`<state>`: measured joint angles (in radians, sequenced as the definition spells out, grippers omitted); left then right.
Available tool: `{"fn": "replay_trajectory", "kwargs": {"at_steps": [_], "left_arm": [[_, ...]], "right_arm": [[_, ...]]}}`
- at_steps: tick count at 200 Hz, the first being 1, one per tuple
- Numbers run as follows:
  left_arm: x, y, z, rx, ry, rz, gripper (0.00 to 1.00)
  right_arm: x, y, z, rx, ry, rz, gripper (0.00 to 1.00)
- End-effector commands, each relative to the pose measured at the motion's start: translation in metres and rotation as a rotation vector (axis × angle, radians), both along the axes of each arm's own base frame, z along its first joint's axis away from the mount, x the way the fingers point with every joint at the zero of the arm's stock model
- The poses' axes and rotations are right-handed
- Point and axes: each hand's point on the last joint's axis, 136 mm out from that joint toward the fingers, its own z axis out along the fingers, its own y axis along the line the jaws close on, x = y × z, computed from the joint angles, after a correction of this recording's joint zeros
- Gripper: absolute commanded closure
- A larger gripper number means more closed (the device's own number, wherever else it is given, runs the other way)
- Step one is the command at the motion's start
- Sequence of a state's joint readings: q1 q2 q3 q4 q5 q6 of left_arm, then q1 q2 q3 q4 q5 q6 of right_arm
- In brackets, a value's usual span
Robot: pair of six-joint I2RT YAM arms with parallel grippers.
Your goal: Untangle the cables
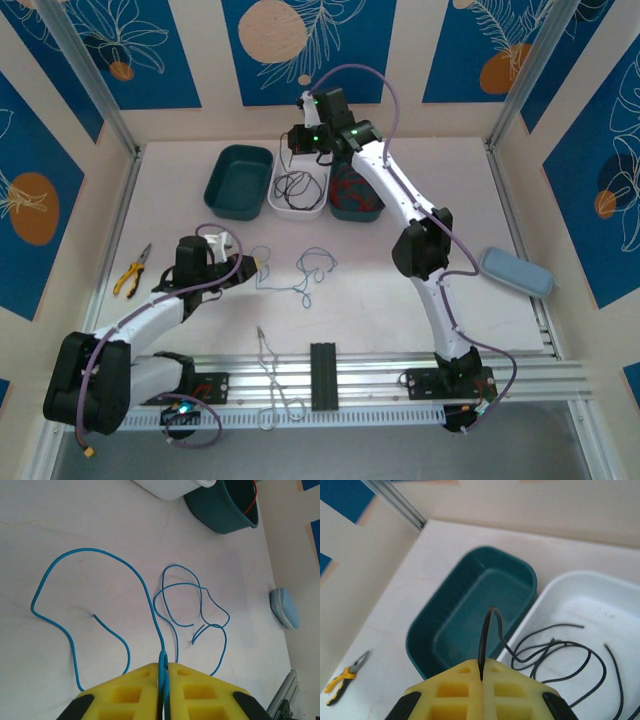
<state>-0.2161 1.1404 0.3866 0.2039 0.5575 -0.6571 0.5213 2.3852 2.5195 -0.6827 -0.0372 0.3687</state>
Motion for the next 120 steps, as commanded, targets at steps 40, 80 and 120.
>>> {"fn": "replay_trajectory", "kwargs": {"at_steps": [40,80,120], "left_arm": [[-0.003,0.007,0.000,0.022,-0.012,0.016,0.81],[-0.004,0.012,-0.001,0.055,-0.017,0.031,0.79],[-0.004,0.012,-0.003,0.055,-0.012,0.031,0.79]], "right_arm": [[-0.001,-0.007,-0.099,-0.115,0.214,-0.072,1.00],[0.000,-0.013,-0.132,-0.161,0.267,-0.099,1.00],[0.002,-0.017,-0.156,-0.196,0.293,-0.113,1.00]]}}
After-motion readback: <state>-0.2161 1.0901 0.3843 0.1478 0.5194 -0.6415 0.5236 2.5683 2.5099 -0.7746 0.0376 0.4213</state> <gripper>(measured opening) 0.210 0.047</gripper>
